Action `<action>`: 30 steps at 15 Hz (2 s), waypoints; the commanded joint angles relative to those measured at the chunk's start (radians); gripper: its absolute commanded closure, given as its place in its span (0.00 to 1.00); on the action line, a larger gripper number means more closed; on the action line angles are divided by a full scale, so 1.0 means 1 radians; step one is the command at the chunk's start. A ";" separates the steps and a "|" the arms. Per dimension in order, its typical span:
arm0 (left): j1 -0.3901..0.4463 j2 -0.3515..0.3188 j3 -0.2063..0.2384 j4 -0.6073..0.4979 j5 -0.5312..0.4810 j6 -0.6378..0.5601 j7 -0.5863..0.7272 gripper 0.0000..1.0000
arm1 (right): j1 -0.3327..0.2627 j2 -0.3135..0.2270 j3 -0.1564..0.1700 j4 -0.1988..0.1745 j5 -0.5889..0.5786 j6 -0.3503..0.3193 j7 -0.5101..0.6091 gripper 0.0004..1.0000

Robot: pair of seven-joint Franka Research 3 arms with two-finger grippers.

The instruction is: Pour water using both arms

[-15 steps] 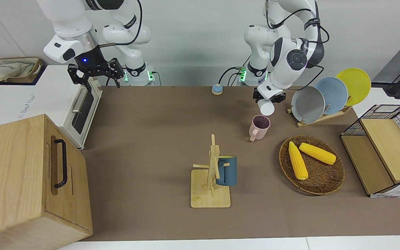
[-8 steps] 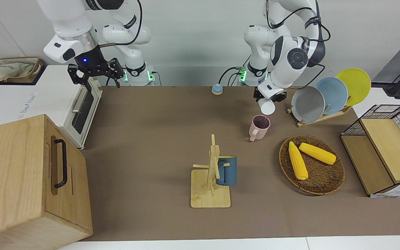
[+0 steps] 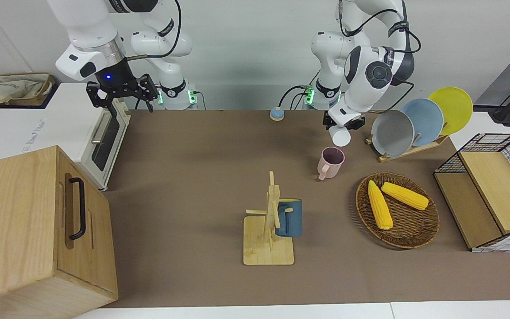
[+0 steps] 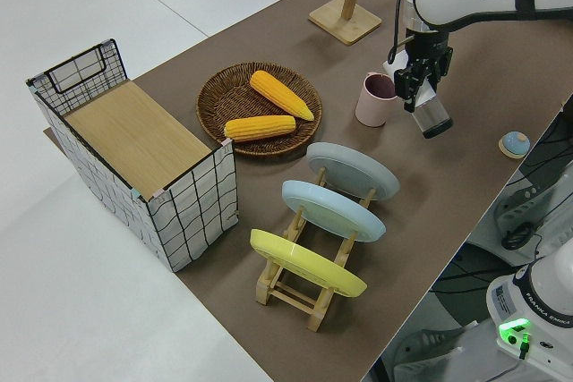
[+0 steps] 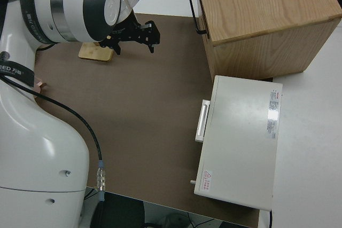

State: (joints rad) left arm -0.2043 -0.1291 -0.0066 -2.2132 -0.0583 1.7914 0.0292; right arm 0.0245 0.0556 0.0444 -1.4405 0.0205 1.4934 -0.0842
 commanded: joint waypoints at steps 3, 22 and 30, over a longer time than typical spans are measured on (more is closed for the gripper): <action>-0.012 -0.004 -0.007 0.033 0.025 -0.037 -0.015 0.91 | -0.002 -0.008 0.002 -0.003 -0.004 0.007 0.000 0.01; -0.014 -0.152 -0.012 -0.210 0.022 0.304 -0.015 0.94 | -0.003 -0.008 0.002 -0.001 -0.004 0.007 0.000 0.01; 0.068 -0.296 0.002 -0.269 0.035 0.336 -0.028 0.93 | -0.003 -0.008 0.002 -0.003 -0.004 0.007 0.000 0.01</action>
State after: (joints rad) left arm -0.1833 -0.3275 -0.0087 -2.4429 -0.0573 2.1002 0.0170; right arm 0.0245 0.0556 0.0444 -1.4405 0.0205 1.4935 -0.0842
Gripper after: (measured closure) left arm 0.352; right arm 0.009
